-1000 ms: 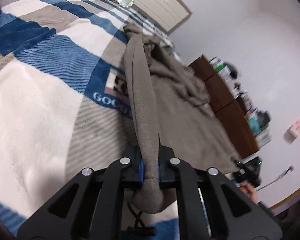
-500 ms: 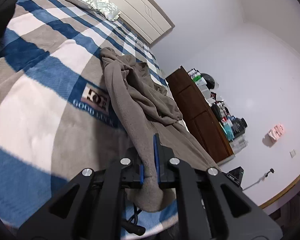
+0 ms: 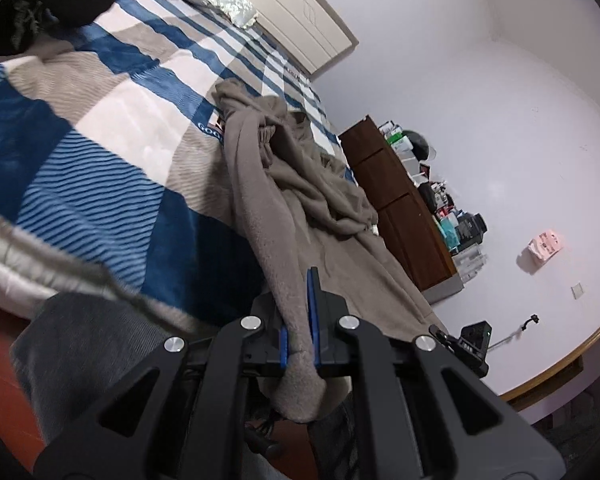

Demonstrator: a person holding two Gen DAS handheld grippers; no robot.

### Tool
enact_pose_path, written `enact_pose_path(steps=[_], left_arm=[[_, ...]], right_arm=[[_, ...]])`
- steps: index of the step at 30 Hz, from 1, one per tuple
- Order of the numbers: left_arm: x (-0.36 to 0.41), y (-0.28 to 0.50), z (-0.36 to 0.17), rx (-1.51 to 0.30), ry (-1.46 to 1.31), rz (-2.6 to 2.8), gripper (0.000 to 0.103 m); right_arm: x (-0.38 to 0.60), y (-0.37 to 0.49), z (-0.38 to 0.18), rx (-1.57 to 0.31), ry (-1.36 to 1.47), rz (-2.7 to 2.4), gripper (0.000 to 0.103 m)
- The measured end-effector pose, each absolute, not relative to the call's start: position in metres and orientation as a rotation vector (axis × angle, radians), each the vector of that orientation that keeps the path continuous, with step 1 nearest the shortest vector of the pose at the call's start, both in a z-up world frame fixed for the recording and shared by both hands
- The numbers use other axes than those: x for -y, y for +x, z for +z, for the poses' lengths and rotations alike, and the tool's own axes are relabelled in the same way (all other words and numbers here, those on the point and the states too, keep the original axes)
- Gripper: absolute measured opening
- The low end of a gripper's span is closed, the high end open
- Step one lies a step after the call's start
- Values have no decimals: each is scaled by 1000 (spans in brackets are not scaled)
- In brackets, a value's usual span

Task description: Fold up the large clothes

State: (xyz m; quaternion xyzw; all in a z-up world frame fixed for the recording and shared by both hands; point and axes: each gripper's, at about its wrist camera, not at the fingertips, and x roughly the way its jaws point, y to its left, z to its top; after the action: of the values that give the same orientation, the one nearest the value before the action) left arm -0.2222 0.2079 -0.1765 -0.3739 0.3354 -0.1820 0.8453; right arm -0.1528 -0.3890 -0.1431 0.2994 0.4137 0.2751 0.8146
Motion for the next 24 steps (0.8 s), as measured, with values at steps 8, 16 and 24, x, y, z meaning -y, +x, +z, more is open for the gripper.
enact_pose_path(steps=[8,16,24], left_arm=[[-216,-219,-140,-622,-762,-404,8],[-227,-162,-109,-519,-833,-421,8],[-240,-98,-92,-483,-930,-418,8]], right_arm=[[406,-165,-104,-766,759,606,11],[418,-114,-82,-644,927,589,11],[419,-51,-58,-591,986,592,11]])
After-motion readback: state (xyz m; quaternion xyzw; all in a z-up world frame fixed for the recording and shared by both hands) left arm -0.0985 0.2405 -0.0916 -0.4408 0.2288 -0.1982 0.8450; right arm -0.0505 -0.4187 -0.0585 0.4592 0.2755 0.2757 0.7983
